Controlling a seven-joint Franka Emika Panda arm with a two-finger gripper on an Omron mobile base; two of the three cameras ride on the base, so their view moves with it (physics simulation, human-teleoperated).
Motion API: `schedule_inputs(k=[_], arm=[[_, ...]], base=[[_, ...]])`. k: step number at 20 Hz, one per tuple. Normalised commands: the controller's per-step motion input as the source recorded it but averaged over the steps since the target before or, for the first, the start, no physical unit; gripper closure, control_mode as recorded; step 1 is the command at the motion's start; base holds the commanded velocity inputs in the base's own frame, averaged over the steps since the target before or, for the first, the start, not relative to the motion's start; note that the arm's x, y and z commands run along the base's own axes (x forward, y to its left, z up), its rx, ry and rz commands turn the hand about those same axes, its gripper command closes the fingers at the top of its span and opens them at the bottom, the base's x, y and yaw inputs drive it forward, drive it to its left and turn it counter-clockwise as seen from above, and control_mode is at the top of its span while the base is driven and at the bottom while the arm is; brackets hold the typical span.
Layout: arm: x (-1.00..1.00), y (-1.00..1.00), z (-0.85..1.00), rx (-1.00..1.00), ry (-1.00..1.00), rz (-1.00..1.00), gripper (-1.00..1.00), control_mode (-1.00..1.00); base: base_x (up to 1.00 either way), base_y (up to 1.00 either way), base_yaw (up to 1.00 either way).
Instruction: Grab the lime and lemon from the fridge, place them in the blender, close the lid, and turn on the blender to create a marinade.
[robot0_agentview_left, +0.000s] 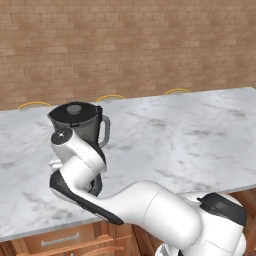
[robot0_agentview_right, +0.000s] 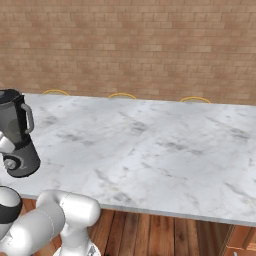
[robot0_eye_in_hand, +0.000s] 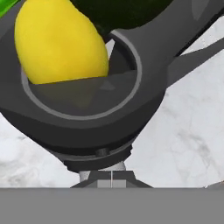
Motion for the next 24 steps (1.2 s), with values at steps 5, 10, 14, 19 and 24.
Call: schedule_inputs(k=[5,10,14,19,24], arm=[[0.18,0.0,-0.15,0.0,-0.04,0.0,1.0,-1.0],[0.27,0.05,-0.17,0.0,-0.05,0.0,1.0,-1.0],[0.31,0.1,-0.11,0.0,-0.07,0.0,1.0,-1.0],[0.29,0.0,-0.04,0.0,-0.12,0.0,1.0,-1.0],[0.35,0.0,0.0,0.0,-0.16,0.0,1.0,-1.0]], base=[[0.0,0.0,0.0],[0.0,0.0,0.0],[0.0,0.0,0.0],[0.0,0.0,0.0],[0.0,0.0,0.0]])
